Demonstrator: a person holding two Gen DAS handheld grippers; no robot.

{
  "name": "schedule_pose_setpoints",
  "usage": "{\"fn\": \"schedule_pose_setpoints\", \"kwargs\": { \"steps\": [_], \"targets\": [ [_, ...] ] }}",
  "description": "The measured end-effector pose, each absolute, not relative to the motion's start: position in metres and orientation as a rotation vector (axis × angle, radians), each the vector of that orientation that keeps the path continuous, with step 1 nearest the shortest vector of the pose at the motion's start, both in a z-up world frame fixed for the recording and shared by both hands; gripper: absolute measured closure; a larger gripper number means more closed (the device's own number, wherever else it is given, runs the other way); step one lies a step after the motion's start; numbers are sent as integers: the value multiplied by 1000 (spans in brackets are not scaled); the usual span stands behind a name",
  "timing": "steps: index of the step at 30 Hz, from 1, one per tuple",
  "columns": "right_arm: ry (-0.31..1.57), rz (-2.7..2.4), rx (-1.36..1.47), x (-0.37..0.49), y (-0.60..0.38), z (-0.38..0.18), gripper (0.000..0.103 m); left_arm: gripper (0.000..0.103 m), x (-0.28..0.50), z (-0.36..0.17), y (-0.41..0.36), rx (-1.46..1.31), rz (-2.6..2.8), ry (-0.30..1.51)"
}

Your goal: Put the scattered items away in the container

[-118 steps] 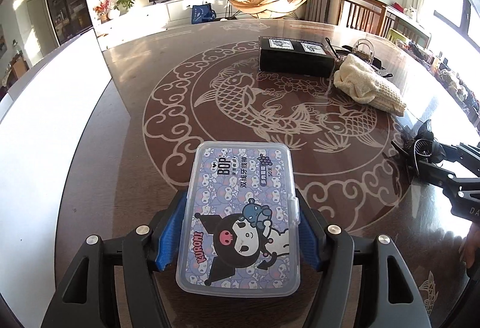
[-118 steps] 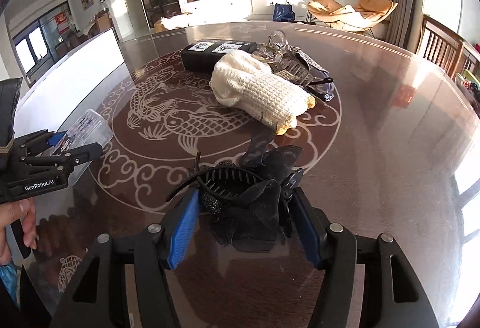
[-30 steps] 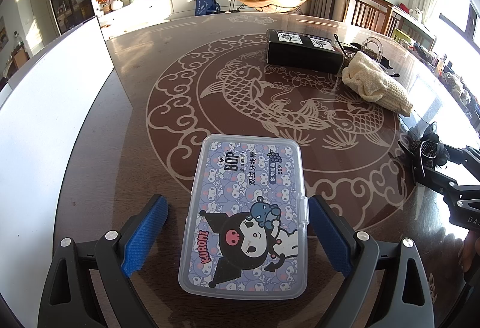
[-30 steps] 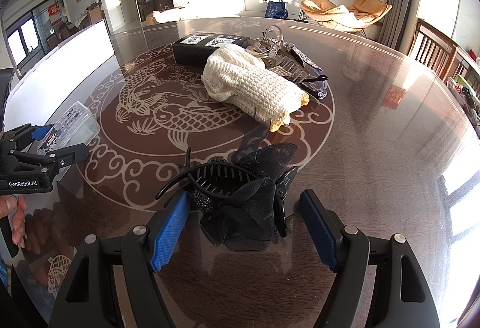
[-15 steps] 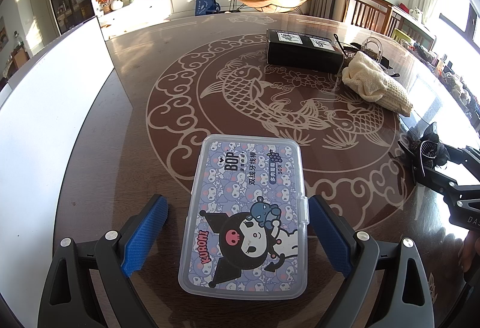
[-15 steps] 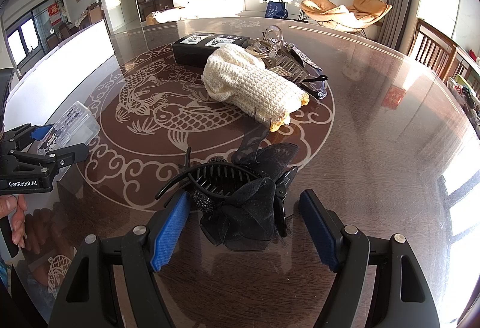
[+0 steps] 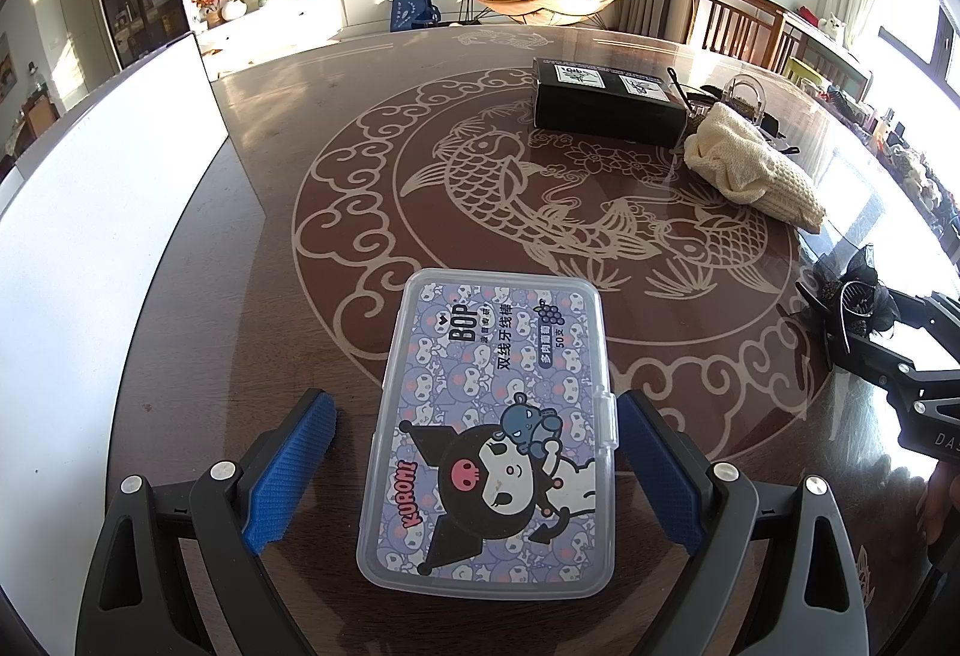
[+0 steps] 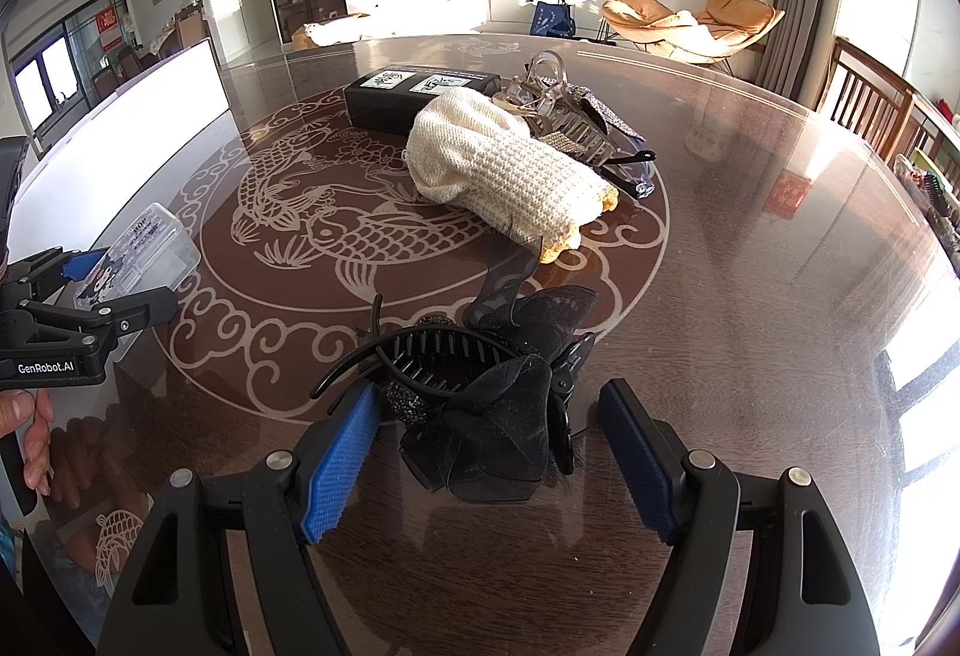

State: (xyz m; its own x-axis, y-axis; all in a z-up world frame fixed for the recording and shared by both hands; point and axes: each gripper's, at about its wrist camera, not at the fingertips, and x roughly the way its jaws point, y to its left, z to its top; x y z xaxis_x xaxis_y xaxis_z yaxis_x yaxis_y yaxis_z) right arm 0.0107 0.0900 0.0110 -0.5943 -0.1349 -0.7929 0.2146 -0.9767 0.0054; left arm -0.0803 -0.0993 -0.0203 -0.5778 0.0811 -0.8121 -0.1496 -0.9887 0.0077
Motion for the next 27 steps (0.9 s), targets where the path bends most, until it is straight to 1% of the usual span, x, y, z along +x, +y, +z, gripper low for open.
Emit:
{"fn": "schedule_pose_setpoints", "kwargs": {
  "steps": [23, 24, 26, 27],
  "targets": [
    [130, -2638, 1300, 10, 90, 11, 27, 8, -81, -20, -99, -1373, 2677, 113],
    [131, -2638, 1300, 10, 90, 11, 27, 7, -81, -21, -100, -1374, 2677, 113],
    [131, -2638, 1300, 10, 90, 11, 27, 0, -83, -23, -101, -1396, 2676, 108],
    [130, -2638, 1300, 10, 90, 11, 27, 0, -84, -24, -102, -1400, 2675, 105]
  ]
}}
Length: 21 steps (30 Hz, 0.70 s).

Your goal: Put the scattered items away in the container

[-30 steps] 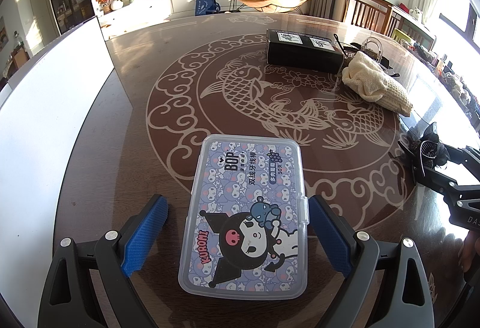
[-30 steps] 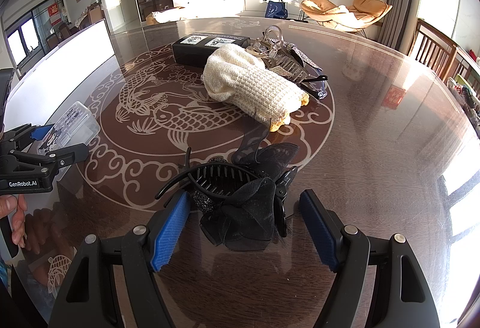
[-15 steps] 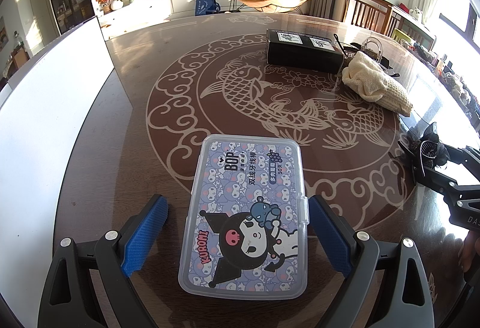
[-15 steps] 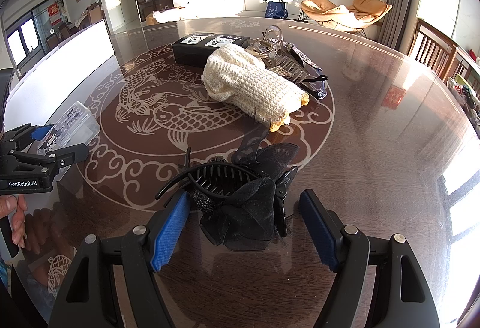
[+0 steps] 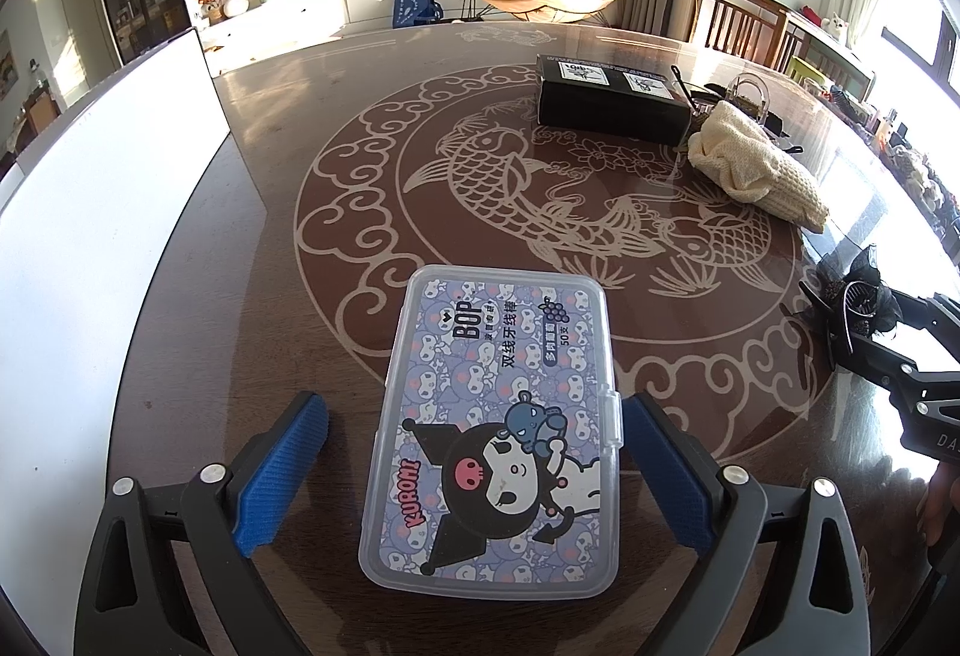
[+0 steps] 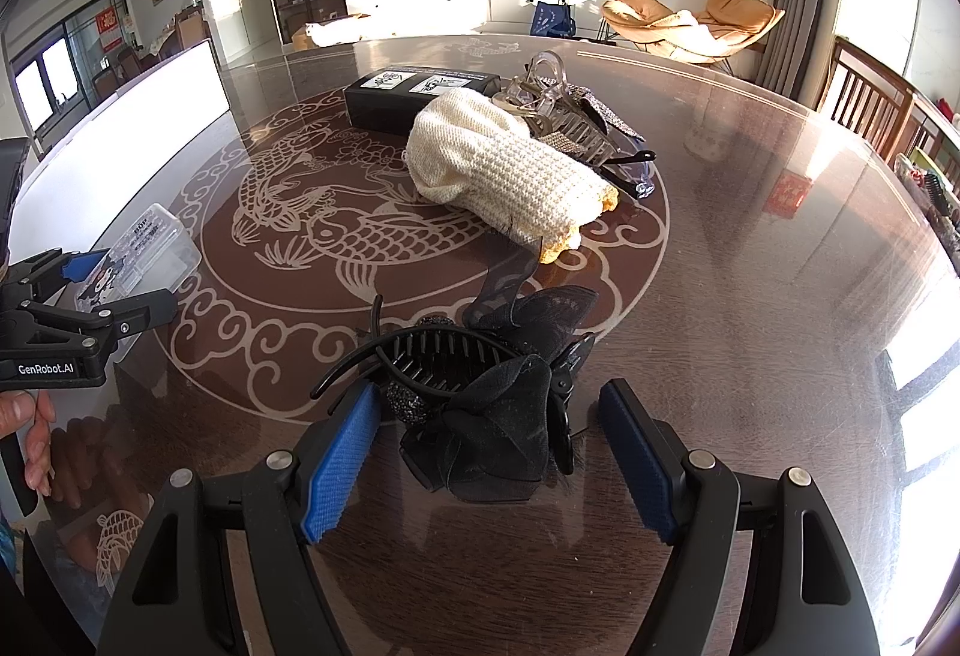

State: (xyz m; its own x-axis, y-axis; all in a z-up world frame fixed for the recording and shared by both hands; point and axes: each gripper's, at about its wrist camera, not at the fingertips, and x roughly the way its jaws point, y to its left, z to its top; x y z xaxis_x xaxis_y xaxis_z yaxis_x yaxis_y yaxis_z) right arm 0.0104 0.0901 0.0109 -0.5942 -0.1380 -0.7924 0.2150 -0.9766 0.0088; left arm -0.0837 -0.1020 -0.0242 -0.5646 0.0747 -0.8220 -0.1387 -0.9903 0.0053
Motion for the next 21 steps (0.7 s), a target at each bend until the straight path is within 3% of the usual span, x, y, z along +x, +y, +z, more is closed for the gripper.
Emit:
{"fn": "schedule_pose_setpoints", "kwargs": {
  "steps": [8, 9, 10, 11, 13, 16, 21],
  "targets": [
    [28, -2614, 1270, 11, 99, 13, 27, 0, -87, -25, -102, -1404, 2656, 111],
    [-52, -2591, 1249, 12, 108, 14, 27, 10, -86, -23, -101, -1389, 2652, 119],
    [-141, -2562, 1235, 14, 117, 15, 27, 36, -84, -20, -100, -1368, 2646, 128],
    [-227, -2531, 1228, 14, 125, 16, 27, 41, -83, -17, -99, -1361, 2636, 129],
    [-346, -2485, 1237, 14, 137, 16, 27, 42, -79, -16, -100, -1352, 2621, 88],
    [-368, -2474, 1292, 11, 133, 18, 27, 42, -69, -16, -102, -1329, 2641, 46],
    [-95, -2513, 1350, -1, 87, 19, 27, 42, -58, -15, -101, -1324, 2650, 26]
  ]
}}
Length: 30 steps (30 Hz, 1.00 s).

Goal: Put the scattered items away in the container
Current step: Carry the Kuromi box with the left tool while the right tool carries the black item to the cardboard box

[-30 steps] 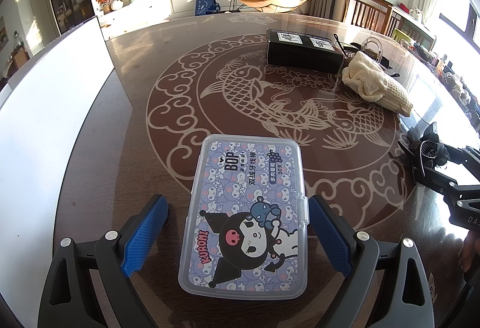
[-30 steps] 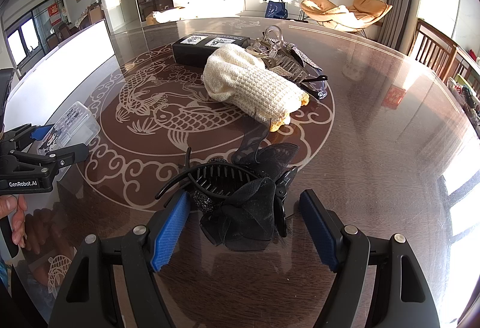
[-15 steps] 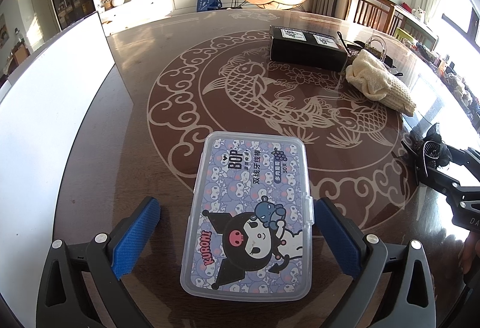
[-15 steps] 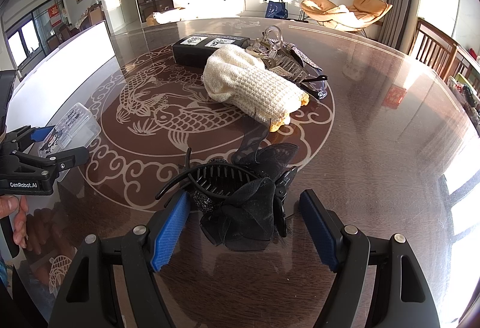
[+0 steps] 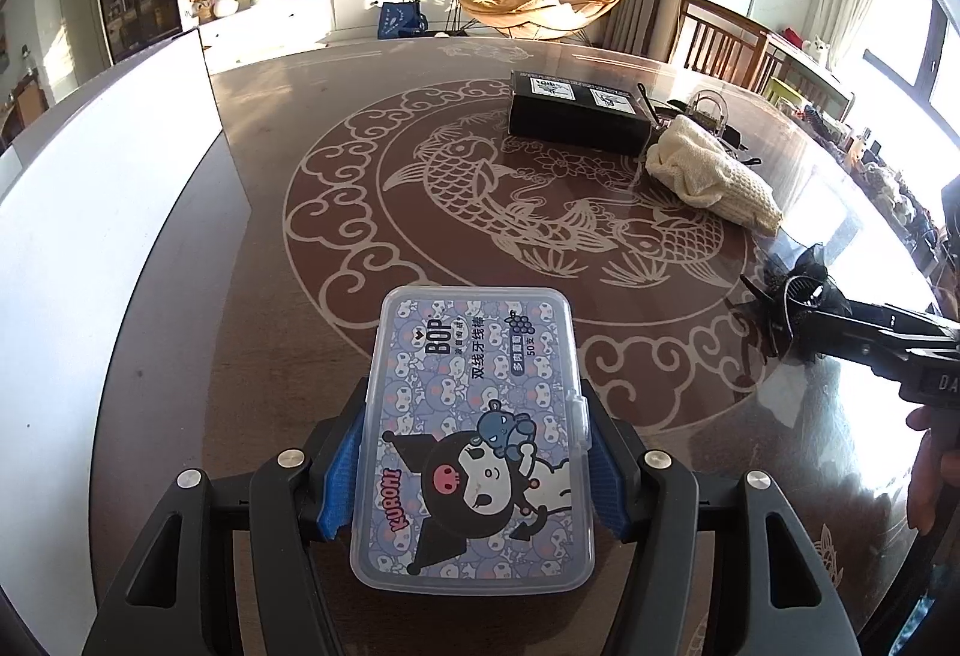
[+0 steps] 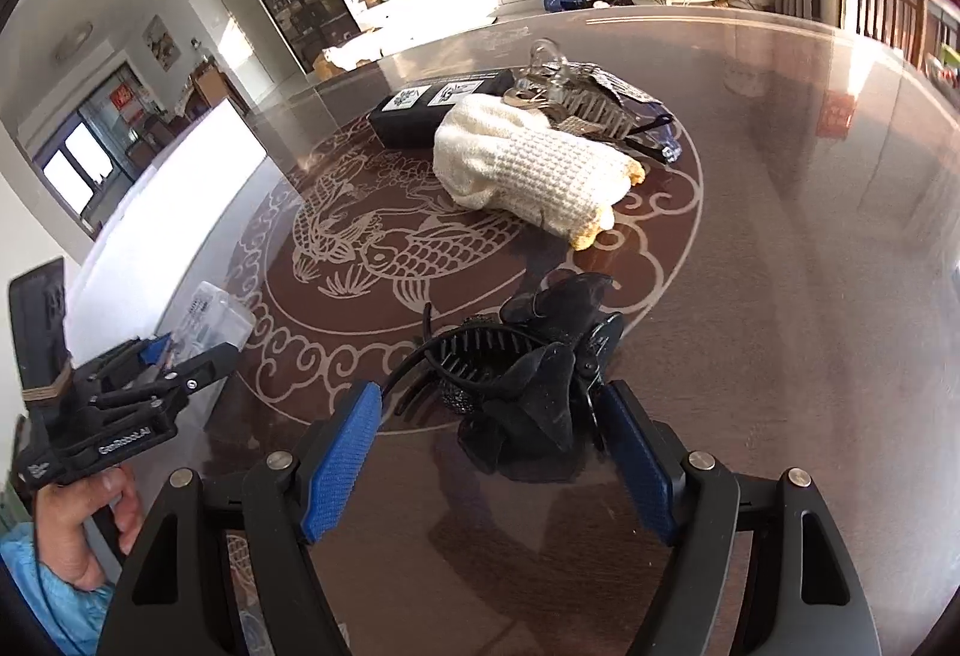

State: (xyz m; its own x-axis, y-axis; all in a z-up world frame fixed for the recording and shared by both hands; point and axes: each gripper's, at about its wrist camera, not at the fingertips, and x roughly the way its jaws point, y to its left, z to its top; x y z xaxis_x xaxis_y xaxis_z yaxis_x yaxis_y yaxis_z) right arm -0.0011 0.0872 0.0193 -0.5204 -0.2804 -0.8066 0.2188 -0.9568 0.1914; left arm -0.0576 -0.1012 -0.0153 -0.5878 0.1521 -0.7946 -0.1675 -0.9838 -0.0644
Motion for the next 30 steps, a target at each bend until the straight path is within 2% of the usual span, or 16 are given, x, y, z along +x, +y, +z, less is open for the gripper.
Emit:
{"fn": "schedule_pose_setpoints", "kwargs": {
  "steps": [6, 9, 16, 28, 30],
  "targets": [
    [-54, -2486, 1341, -26, 73, 19, 27, 42, -55, -15, -102, -1324, 2642, 15],
    [-160, -2412, 1357, -28, 76, 22, 27, 42, -53, -15, -103, -1324, 2641, -1],
    [-143, -2426, 1361, -25, 55, 21, 26, 42, -55, -15, -102, -1330, 2653, -22],
    [6, -2431, 1317, -19, 22, 19, 24, 42, -56, -16, -99, -1344, 2690, 12],
    [19, -2411, 1312, -19, 14, 14, 18, 42, -57, -17, -97, -1346, 2702, 30]
  ]
}}
